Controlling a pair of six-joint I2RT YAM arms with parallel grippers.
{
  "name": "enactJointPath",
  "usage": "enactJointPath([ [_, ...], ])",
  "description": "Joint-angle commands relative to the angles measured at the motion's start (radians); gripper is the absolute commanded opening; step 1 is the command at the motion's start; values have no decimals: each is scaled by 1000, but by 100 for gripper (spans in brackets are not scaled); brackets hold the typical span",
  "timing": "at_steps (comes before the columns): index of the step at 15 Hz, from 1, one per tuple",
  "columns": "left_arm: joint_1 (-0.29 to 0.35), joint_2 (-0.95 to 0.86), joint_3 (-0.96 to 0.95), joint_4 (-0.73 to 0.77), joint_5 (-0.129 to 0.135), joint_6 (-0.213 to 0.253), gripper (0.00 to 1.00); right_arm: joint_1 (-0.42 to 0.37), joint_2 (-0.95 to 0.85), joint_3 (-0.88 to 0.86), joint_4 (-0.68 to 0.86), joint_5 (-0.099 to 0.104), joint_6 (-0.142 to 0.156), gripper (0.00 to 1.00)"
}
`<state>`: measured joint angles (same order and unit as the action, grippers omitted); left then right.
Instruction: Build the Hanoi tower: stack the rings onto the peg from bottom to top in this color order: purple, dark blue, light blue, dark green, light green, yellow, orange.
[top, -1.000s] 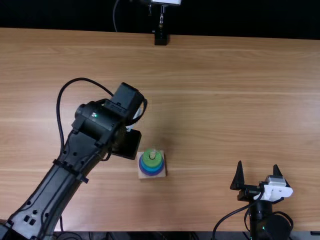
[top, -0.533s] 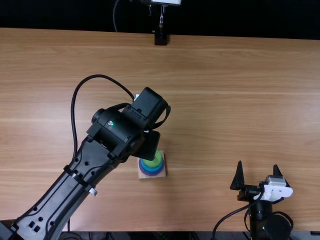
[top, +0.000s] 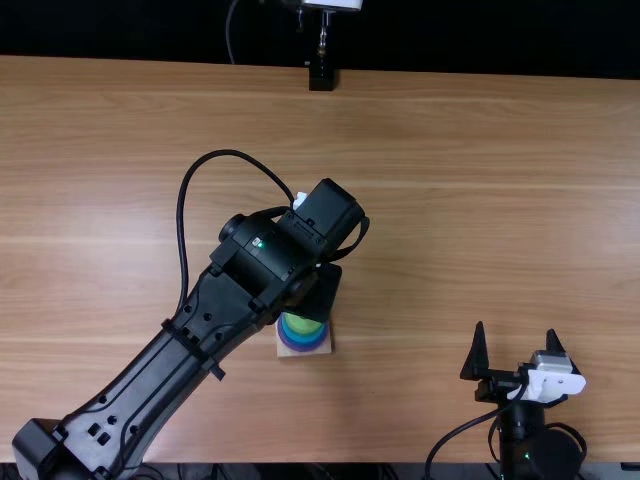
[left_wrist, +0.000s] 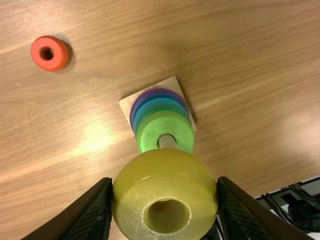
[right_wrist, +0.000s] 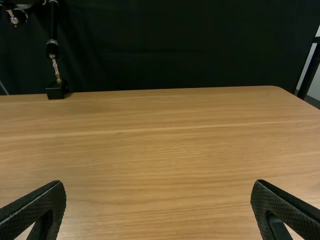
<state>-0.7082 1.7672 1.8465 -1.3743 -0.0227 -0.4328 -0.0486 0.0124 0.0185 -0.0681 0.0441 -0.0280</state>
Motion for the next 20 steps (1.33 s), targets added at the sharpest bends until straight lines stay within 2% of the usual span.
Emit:
enactJointPath([
  [1, -11, 20, 37, -1, -12, -18, 0, -10, -12, -11, -23, 0, 0, 100],
  [2, -13, 23, 36, -1, -12, -18, 0, -10, -12, -11, -23, 0, 0, 100],
  [4, -30, 29, 34, -1, -12, -48, 0, -10, -12, -11, -23, 0, 0, 100],
  [9, -37, 31, 22, -1, -3, -55, 0, -10, -12, -11, -23, 0, 0, 100],
  [10, -37, 31, 7, -1, 1, -55, 10, -10, -12, -11, -23, 0, 0, 100],
  [11, -33, 29, -10, -1, 4, -55, 46, -10, -12, -11, -23, 0, 0, 100],
  [12, -30, 29, -29, -1, 8, -55, 88, -10, -12, -11, -23, 0, 0, 100],
  [13, -28, 29, -50, -4, 10, -55, 100, -10, -12, -11, -23, 0, 0, 100],
  [17, -22, 26, -70, 34, 6, -51, 100, -10, -12, -11, -23, 0, 0, 100],
  [20, 75, 29, 10, 163, 2, -38, 100, -10, -12, -11, -23, 0, 0, 100],
])
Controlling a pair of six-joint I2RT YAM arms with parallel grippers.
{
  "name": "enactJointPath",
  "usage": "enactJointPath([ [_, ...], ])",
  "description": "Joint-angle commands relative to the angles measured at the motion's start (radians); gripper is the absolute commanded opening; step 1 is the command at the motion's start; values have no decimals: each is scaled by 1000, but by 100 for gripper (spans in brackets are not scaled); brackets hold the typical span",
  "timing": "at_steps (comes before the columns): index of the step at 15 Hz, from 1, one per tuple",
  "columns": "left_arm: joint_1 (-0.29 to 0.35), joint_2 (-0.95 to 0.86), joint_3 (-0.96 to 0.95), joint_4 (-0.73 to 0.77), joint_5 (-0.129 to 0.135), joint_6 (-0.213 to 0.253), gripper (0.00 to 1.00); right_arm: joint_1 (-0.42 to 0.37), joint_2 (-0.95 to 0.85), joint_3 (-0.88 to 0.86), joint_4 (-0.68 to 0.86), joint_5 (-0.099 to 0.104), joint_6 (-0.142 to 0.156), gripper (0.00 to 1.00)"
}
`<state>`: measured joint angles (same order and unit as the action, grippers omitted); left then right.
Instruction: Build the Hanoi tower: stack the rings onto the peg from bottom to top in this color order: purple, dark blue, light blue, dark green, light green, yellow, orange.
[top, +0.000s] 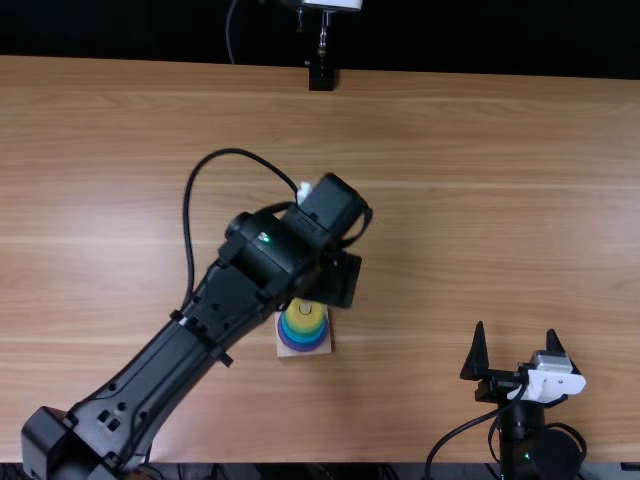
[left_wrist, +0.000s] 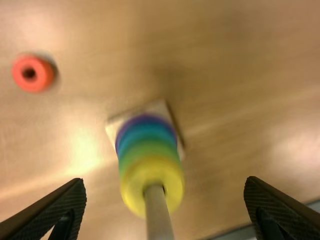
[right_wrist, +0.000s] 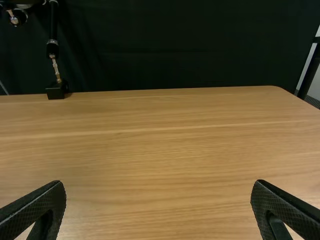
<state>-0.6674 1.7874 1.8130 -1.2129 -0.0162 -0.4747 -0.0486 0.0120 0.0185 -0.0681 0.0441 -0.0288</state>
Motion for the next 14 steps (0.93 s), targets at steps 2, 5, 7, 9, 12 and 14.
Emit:
enactJointPath([
  [2, 101, 18, 46, 9, -19, 4, 100, -10, -12, -11, -23, 0, 1, 100],
  [5, 230, 46, 37, 16, -17, 107, 100, -10, -12, -11, -23, 0, 1, 100],
  [7, 270, 118, -38, 116, -17, 421, 100, -10, -12, -11, -23, 0, 1, 100],
  [9, 305, 139, -132, 224, -15, 580, 100, -10, -12, -11, -23, 0, 3, 100],
  [12, 333, 193, -259, 335, -2, 594, 100, -10, -12, -11, -23, 0, 1, 100],
  [14, 335, 233, -281, 359, -6, 596, 100, -10, -12, -11, -23, 0, 1, 100],
])
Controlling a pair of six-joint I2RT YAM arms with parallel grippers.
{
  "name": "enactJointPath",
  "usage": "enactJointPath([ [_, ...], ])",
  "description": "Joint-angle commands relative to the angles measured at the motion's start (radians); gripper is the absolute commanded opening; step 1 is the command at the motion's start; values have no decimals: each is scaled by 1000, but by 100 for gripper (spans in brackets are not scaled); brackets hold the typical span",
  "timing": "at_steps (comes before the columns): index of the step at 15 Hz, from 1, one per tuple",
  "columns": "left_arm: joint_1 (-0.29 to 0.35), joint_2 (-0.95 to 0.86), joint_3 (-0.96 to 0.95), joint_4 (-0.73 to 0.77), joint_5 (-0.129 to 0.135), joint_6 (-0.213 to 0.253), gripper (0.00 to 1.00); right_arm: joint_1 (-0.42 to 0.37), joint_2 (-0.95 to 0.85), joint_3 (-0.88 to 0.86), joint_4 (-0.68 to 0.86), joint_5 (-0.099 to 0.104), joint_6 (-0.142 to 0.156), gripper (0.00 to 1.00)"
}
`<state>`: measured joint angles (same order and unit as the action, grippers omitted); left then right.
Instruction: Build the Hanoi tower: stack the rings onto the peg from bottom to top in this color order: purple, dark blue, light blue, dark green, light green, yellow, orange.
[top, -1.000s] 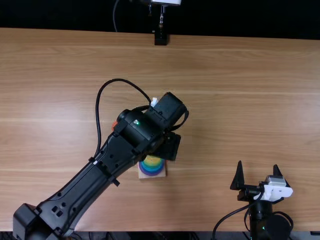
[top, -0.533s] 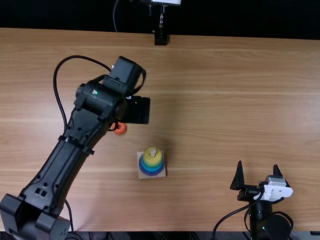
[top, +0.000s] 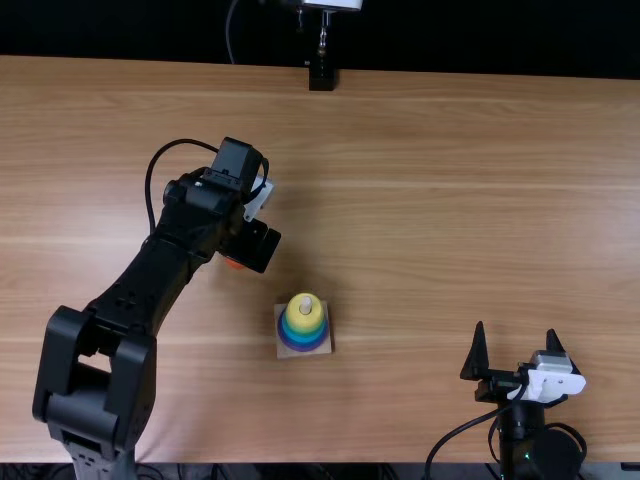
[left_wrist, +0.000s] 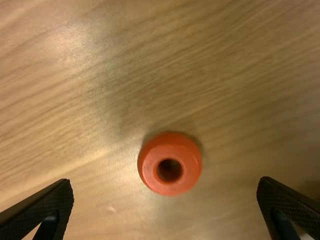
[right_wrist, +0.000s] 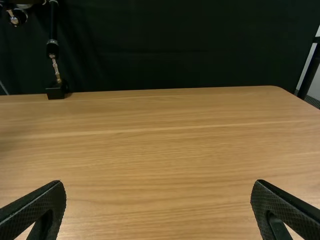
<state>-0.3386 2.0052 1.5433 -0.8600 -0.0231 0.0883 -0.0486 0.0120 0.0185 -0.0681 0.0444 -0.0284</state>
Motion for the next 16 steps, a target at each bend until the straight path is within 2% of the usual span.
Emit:
enactJointPath([
  [1, 9, 37, -11, 6, -1, 33, 100, -10, -12, -11, -23, 0, 1, 100],
  [13, 9, 104, -28, 2, -5, 33, 100, -10, -12, -11, -23, 0, 1, 100],
  [14, 7, 104, -40, 4, -6, 33, 96, -10, -12, -11, -23, 0, 1, 100],
  [16, 6, 104, -65, 6, -6, 33, 52, -10, -12, -11, -23, 0, 1, 100],
])
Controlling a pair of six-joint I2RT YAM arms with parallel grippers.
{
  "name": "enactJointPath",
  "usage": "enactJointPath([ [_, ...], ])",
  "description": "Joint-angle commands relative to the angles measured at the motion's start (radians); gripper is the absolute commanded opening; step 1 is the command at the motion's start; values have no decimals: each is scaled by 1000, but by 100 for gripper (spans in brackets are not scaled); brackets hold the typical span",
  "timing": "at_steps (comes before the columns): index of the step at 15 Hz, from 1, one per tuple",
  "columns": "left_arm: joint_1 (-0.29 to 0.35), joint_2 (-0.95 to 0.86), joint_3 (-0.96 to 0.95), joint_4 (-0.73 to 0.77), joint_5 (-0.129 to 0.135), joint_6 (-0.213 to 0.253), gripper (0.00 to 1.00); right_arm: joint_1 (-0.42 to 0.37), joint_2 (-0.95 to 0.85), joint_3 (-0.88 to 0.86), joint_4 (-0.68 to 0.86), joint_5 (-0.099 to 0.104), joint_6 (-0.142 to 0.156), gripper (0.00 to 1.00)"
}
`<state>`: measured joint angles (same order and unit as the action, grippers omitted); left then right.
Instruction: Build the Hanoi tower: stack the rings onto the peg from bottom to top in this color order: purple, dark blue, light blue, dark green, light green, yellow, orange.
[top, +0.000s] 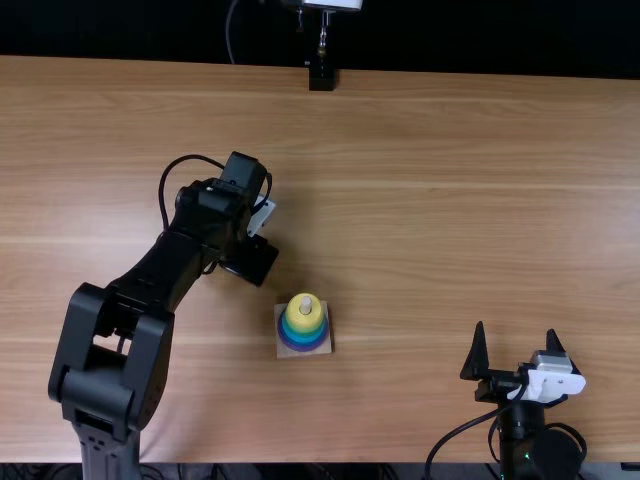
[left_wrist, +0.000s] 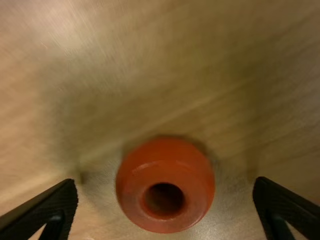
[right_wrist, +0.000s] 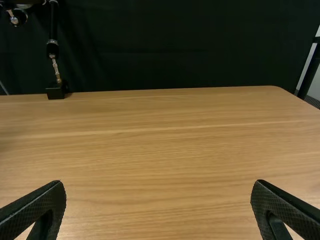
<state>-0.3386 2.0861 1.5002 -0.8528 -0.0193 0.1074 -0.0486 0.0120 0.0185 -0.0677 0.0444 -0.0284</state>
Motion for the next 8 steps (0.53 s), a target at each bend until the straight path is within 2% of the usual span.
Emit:
enactJointPath([
  [1, 6, 23, -29, -1, -12, 14, 35, -10, -12, -11, -24, 0, 1, 100],
  [2, 6, 23, -40, 1, -12, 14, 27, -10, -12, -11, -24, 0, 1, 100],
  [3, 6, 23, -41, 2, -12, 14, 25, -10, -12, -11, -24, 0, 1, 100],
  [8, 7, 23, -43, 76, -8, 12, 24, -10, -12, -11, -24, 0, 1, 100],
])
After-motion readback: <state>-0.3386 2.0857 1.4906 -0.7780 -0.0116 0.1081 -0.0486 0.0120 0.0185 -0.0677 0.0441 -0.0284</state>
